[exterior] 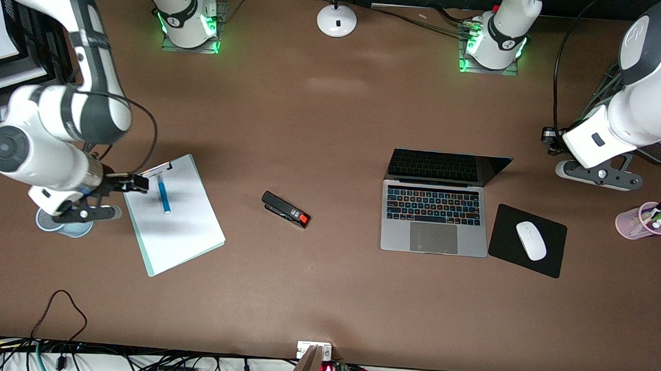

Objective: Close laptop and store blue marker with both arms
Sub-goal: 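Move the right gripper to the blue marker while the left gripper approaches the laptop, then lower the right gripper onto the marker while the left gripper reaches the lid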

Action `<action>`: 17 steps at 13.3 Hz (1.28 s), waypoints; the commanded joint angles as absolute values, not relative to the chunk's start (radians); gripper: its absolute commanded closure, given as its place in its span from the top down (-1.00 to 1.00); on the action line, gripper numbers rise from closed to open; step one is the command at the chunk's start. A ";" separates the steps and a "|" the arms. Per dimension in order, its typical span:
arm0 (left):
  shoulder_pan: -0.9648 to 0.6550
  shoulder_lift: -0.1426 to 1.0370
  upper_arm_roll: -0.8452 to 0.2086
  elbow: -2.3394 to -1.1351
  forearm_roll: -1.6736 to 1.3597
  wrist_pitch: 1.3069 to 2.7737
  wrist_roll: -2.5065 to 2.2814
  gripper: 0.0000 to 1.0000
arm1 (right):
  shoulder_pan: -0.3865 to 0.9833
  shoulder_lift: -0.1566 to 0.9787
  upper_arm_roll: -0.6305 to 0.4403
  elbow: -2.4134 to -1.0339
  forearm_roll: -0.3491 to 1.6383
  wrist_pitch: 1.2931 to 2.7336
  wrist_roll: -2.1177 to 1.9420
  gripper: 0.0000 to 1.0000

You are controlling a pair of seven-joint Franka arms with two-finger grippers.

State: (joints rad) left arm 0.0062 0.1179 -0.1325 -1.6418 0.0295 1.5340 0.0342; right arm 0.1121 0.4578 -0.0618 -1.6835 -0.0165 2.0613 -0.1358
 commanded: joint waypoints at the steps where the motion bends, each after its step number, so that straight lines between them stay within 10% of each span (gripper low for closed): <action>1: -0.006 0.156 -0.135 -1.548 0.038 1.415 0.078 -1.00 | 0.109 0.495 -0.061 -1.709 -0.015 2.164 -0.227 1.00; 6: -0.014 0.173 -0.137 -1.557 -0.010 1.404 0.046 -1.00 | 0.106 0.580 -0.061 -1.710 -0.011 2.258 -0.383 1.00; 17: -0.008 -0.066 -0.365 -2.106 -0.097 1.800 -0.264 -1.00 | 0.149 0.640 -0.061 -1.726 -0.011 2.273 -0.436 0.83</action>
